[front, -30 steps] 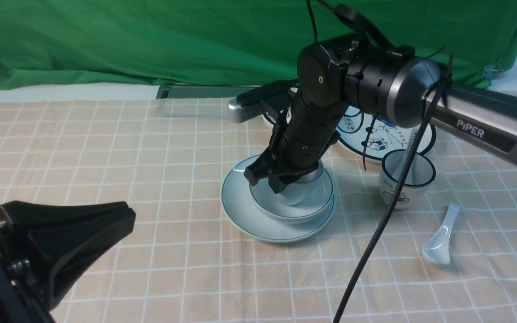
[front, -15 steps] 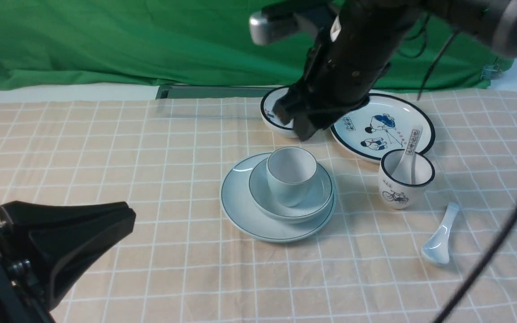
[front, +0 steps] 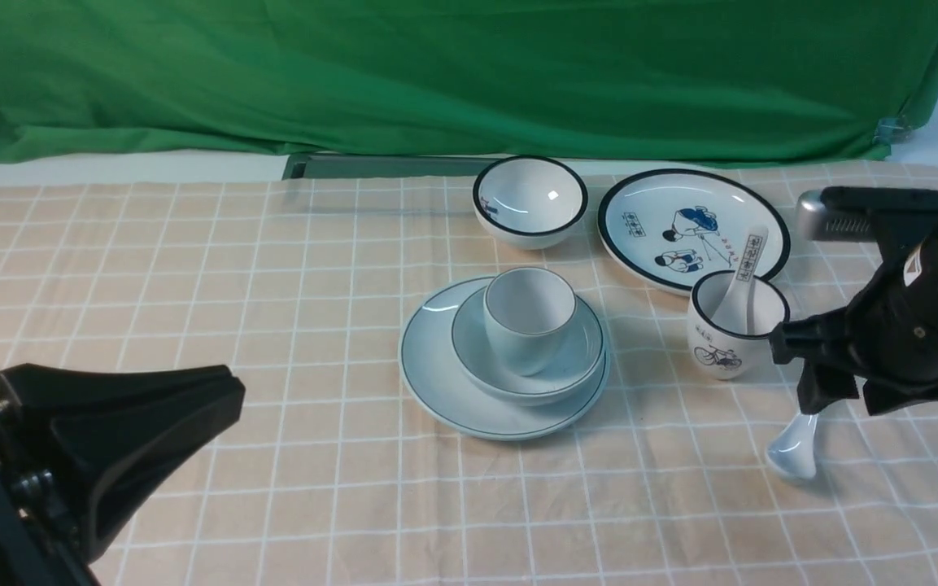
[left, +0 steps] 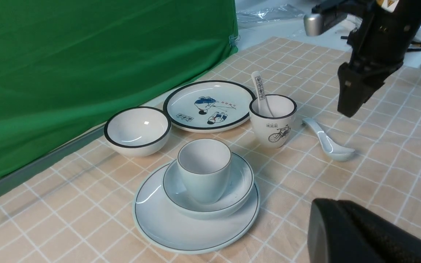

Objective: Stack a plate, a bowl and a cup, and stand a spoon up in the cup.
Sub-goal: Use the right arm to grab a blue soup spoon, then use the right arm to put the blue soup spoon into the blue teacup in the middle

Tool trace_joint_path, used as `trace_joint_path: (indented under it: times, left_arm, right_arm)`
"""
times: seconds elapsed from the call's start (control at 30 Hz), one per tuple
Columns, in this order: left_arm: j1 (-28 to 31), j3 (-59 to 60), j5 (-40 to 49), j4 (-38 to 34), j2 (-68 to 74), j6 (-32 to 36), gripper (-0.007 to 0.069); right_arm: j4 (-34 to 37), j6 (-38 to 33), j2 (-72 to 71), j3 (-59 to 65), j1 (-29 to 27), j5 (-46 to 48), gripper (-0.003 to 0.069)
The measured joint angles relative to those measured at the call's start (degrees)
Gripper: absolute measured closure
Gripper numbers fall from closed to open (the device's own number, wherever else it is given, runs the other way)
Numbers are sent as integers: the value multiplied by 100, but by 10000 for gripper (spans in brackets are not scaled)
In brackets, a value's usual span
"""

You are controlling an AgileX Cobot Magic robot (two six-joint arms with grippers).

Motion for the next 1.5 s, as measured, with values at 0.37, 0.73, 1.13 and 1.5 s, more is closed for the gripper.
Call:
trace_joint_path:
  times: [0.37, 0.73, 1.13, 1.5]
  left_arm:
    - [0, 0, 6, -177, 0, 0, 622]
    - [0, 0, 302, -345, 0, -6, 622]
    - [0, 0, 361, -370, 0, 10, 622]
    - [0, 0, 292, -334, 0, 15, 622]
  right_arm:
    - [277, 8, 1445, -326, -857, -1221, 211]
    - [372, -376, 1878, -491, -856, -1276, 325]
    - [452, -1541, 678, -463, -489, 174, 484]
    - [893, -1836, -405, 424, 1964, -5835, 484]
